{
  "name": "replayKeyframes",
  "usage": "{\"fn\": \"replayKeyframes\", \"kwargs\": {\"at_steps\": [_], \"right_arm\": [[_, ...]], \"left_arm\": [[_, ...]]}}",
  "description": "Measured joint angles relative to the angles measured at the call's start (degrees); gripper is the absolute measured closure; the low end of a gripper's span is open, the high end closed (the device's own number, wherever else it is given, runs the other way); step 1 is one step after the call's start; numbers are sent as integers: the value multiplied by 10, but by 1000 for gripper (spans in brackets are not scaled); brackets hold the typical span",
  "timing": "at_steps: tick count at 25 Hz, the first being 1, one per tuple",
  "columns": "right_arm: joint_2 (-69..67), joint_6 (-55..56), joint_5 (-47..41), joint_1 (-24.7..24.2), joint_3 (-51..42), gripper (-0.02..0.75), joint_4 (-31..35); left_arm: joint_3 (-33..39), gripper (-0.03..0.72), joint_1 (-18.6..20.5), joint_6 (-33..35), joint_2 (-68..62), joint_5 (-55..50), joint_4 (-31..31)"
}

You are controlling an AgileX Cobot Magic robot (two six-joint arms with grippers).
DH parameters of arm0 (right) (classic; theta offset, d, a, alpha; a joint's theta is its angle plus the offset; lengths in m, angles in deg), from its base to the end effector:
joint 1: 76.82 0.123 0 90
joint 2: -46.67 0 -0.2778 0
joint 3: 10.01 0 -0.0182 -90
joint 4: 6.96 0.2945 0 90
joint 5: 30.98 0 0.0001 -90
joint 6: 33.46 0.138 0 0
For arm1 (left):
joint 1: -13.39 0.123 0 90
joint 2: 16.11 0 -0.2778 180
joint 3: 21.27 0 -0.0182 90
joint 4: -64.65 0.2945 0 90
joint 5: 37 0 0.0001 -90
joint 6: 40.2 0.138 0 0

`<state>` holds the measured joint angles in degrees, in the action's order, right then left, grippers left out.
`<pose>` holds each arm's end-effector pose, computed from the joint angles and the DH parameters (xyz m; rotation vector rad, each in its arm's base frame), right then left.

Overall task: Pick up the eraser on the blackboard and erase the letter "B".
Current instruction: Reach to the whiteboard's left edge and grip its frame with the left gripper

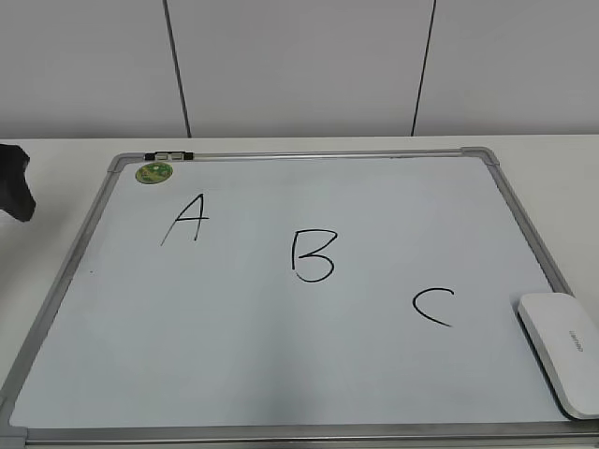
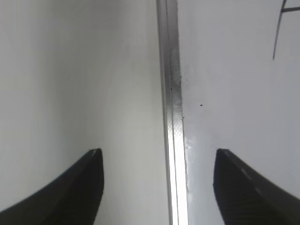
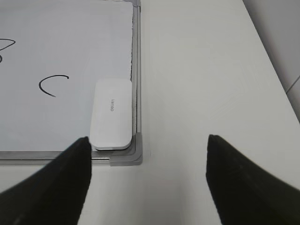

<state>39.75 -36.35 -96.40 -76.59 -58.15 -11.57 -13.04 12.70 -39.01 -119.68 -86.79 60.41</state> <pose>0.0739 -0.0098 0.2703 -0.0484 2.1019 -0.1250 0.3889 -0.0125 0.1699 -0.0082 2.8188 -0.0886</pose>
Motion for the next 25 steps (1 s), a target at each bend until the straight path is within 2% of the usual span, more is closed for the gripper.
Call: {"fn": "replayKeyframes", "kwargs": {"at_steps": [4, 12, 25], "right_arm": [[0, 0, 0, 0, 0, 151, 0], [0, 0, 0, 0, 0, 151, 0], [0, 0, 0, 0, 0, 151, 0]], "left_arm": [[-29, 217, 0, 1, -72, -3, -4], [-61, 292, 0, 5, -167, 14, -17], [-63, 394, 0, 19, -193, 65, -31]]}}
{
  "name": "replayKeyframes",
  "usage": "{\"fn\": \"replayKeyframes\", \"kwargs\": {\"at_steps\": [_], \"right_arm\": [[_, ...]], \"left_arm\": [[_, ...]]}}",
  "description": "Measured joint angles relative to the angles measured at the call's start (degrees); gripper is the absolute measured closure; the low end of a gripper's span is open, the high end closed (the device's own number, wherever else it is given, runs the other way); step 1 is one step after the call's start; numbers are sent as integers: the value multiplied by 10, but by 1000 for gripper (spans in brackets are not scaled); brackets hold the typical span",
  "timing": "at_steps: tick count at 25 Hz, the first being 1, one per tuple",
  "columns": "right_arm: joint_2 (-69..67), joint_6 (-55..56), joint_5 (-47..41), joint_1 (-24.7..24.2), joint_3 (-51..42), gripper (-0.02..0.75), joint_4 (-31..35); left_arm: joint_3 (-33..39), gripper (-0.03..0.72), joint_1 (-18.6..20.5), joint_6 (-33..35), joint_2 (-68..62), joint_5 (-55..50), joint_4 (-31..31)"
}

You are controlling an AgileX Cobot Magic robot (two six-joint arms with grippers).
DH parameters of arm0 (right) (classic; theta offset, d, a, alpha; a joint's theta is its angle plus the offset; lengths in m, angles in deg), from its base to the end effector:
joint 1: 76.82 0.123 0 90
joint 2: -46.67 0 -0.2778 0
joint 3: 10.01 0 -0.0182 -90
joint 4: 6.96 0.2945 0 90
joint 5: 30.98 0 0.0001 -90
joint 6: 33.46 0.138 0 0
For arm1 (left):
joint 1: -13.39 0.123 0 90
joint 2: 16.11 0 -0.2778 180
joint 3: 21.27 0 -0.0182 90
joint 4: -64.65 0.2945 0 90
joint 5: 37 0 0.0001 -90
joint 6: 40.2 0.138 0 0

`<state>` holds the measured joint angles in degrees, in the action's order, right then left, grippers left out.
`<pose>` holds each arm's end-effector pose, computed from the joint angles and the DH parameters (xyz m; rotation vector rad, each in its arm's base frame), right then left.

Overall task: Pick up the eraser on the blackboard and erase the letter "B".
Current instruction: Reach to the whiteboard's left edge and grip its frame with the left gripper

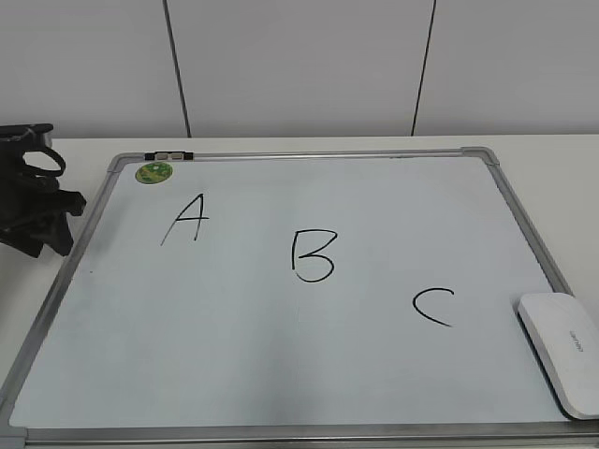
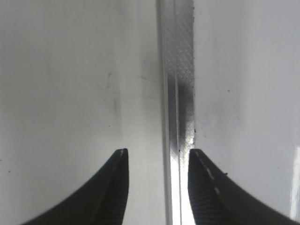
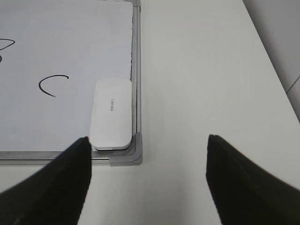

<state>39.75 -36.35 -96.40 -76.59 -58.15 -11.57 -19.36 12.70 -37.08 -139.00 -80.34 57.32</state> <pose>0.0739 -0.0098 0.2703 -0.0484 2.1019 -0.1250 0.4316 -0.0173 0.0687 -0.0256 2.9297 -0.1364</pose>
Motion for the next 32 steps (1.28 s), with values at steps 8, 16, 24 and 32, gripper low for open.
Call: {"fn": "replayKeyframes", "kwargs": {"at_steps": [8, 16, 24, 32], "right_arm": [[0, 0, 0, 0, 0, 151, 0], [0, 0, 0, 0, 0, 151, 0], [0, 0, 0, 0, 0, 151, 0], [0, 0, 0, 0, 0, 151, 0]], "left_arm": [[0, 398, 0, 1, -25, -3, -8], [-4, 515, 0, 1, -33, -10, -20], [-5, 679, 0, 1, -33, -11, -28], [-5, 680, 0, 1, -33, -11, -28]]}}
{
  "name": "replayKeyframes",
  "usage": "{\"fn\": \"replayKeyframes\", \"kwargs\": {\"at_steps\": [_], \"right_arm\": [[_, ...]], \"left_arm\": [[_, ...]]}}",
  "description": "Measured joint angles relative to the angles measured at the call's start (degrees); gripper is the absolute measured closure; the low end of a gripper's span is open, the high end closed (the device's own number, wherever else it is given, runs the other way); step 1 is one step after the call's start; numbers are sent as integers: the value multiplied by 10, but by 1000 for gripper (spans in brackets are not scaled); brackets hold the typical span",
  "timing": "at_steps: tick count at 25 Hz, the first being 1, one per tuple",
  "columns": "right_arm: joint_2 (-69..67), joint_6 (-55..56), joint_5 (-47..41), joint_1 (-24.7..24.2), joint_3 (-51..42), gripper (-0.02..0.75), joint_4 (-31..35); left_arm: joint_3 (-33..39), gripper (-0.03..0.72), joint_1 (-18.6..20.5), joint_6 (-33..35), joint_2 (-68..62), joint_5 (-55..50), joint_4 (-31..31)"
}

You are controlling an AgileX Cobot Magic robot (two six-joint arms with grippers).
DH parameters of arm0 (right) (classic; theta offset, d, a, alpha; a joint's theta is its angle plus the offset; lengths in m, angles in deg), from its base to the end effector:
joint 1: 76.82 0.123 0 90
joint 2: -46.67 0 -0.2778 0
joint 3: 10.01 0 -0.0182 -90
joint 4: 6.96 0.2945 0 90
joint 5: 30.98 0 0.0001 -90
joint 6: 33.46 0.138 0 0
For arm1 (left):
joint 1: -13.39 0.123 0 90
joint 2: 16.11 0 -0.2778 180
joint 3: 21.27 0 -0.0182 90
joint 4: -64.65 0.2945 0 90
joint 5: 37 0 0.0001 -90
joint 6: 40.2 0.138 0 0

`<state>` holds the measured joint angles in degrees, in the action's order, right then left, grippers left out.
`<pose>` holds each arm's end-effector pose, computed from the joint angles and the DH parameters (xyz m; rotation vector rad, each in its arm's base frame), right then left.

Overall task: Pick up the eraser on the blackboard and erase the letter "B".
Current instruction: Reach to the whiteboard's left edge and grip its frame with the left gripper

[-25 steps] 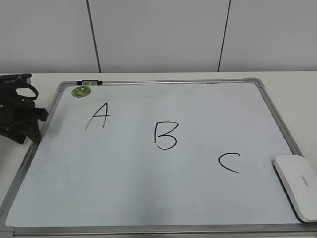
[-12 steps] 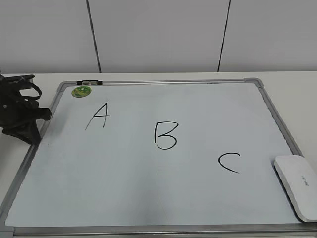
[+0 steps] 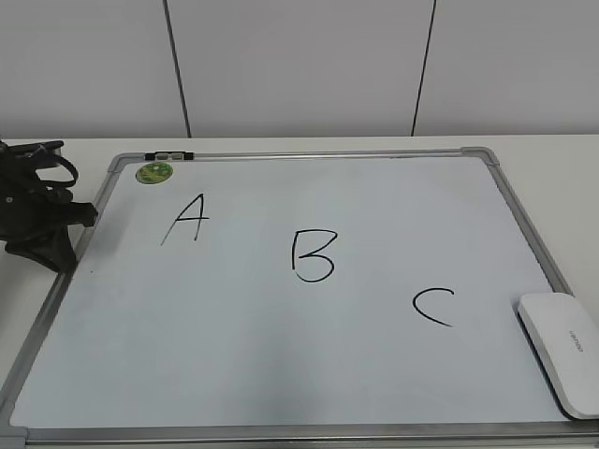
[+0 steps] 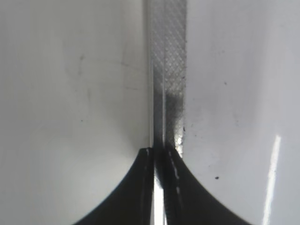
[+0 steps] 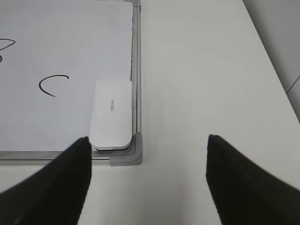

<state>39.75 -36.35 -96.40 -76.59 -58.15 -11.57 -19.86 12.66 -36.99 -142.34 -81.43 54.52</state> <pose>0.0739 -0.0098 0.2703 -0.0484 2.1019 -0.1250 0.4281 -0.0225 0.0461 -0.0735 2.9937 -0.1941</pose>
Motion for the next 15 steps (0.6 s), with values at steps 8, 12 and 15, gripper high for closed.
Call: {"fn": "replayKeyframes", "kwargs": {"at_steps": [8, 12, 15], "right_arm": [[0, 0, 0, 0, 0, 151, 0], [0, 0, 0, 0, 0, 151, 0], [0, 0, 0, 0, 0, 151, 0]], "left_arm": [[0, 680, 0, 0, 0, 0, -1], [0, 680, 0, 0, 0, 0, -1], [0, 680, 0, 0, 0, 0, -1]]}}
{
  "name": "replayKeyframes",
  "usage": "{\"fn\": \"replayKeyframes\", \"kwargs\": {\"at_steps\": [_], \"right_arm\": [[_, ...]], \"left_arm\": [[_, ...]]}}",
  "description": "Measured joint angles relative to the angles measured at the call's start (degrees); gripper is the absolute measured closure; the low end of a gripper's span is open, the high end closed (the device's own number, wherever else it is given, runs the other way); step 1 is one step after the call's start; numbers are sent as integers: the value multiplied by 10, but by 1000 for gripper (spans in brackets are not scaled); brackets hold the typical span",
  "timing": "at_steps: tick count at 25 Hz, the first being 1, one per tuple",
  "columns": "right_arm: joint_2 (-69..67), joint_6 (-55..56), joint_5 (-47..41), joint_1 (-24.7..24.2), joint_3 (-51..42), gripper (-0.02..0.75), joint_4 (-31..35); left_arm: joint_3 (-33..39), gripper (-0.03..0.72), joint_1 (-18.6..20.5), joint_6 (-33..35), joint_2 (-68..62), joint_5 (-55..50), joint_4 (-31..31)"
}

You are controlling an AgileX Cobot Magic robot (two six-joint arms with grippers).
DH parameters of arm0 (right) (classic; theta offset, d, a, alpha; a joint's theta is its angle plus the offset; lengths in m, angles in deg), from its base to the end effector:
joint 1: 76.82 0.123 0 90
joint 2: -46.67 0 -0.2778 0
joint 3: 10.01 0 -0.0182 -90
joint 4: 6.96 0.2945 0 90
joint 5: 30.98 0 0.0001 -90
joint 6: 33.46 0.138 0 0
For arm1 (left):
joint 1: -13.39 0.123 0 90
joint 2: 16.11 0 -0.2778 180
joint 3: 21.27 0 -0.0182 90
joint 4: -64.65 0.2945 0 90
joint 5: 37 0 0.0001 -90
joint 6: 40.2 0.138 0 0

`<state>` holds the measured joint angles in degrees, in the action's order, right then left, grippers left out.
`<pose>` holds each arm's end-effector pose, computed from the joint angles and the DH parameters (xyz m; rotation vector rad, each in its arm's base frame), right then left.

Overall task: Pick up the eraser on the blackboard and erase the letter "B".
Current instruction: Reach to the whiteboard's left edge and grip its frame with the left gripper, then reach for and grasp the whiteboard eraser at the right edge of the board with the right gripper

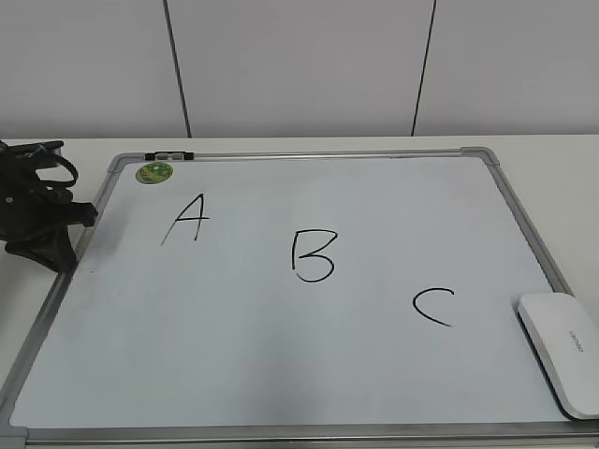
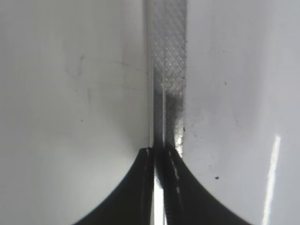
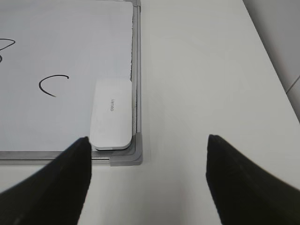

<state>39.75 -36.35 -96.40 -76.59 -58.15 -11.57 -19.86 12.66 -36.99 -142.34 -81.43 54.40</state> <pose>0.0739 -0.0098 0.2703 -0.0484 2.1019 -0.1250 0.4281 -0.0227 0.0462 -0.0756 2.9935 -0.1964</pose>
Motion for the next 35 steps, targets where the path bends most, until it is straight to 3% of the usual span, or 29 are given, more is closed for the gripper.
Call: {"fn": "replayKeyframes", "kwargs": {"at_steps": [10, 24, 35], "right_arm": [[-23, 0, 24, 0, 17, 151, 1], [-370, -3, 175, 0, 23, 151, 40], [-607, -53, 174, 0, 80, 151, 123]], "left_arm": [[0, 680, 0, 0, 0, 0, -3], [0, 680, 0, 0, 0, 0, -5], [0, 680, 0, 0, 0, 0, -11]]}}
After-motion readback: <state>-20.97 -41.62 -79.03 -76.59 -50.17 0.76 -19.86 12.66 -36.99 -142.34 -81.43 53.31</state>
